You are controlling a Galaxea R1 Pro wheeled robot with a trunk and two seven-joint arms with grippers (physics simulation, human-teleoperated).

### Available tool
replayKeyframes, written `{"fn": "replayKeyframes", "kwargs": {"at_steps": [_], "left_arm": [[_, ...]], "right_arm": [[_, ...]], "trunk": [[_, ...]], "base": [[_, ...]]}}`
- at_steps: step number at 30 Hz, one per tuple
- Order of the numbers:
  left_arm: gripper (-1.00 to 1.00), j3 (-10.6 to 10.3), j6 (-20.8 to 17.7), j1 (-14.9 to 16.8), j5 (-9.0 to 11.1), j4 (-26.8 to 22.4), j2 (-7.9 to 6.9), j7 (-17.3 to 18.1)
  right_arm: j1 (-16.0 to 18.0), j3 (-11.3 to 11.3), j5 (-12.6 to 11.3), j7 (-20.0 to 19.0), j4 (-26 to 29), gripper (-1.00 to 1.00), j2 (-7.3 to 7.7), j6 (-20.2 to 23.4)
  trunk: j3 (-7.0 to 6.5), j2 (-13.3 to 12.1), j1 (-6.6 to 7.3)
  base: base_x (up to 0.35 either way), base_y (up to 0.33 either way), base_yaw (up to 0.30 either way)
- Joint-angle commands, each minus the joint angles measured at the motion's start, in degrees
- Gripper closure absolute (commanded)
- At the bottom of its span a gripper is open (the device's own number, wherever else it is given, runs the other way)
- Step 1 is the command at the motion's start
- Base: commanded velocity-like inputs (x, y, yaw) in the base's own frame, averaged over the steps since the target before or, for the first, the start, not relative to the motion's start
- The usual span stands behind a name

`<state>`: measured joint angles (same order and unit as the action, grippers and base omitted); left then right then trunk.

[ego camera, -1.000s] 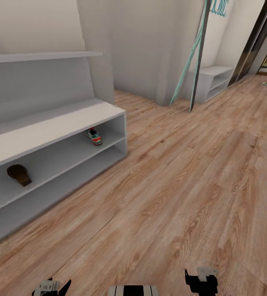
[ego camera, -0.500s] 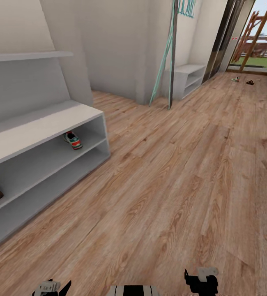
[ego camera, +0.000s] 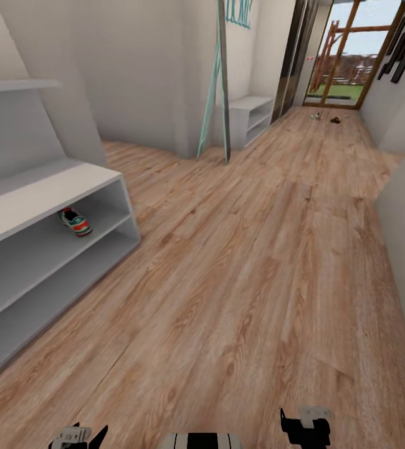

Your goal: Pick up the two gym shoes and the two sandals from the corridor floor and place them onto the hallstand (shoe rack) in the corridor, making sure they are on the rack and not on the floor. Arrange them so the two gym shoes are next to each other and the two sandals are next to each other.

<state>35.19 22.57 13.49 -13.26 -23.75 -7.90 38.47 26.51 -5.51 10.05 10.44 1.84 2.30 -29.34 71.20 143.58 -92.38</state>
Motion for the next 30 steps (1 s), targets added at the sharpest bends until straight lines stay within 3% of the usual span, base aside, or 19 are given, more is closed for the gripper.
{"fn": "replayKeyframes", "kwargs": {"at_steps": [1, 8, 30], "left_arm": [[-1.00, 0.5, 0.3, 0.0, -0.6, 0.0, 0.03, 0.3], [-1.00, 0.5, 0.2, 0.0, -0.5, 0.0, 0.08, 0.2], [-1.00, 0.9, 0.1, 0.0, -0.2, 0.0, 0.17, -0.2]], "right_arm": [[0.0, -0.5, 0.6, 0.2, -0.1, -1.00, -0.01, -0.2], [0.0, -0.4, 0.6, 0.2, -0.1, -1.00, -0.02, -0.2], [-0.1, -0.3, 1.0, -0.1, -0.2, -1.00, -0.53, -0.2]], "trunk": [[0.04, 0.0, 0.01], [0.04, 0.0, 0.01], [-0.71, 0.0, 0.01]], "base": [[0.024, 0.000, -0.300], [0.193, 0.000, -0.300], [0.330, 0.000, -0.264]]}}
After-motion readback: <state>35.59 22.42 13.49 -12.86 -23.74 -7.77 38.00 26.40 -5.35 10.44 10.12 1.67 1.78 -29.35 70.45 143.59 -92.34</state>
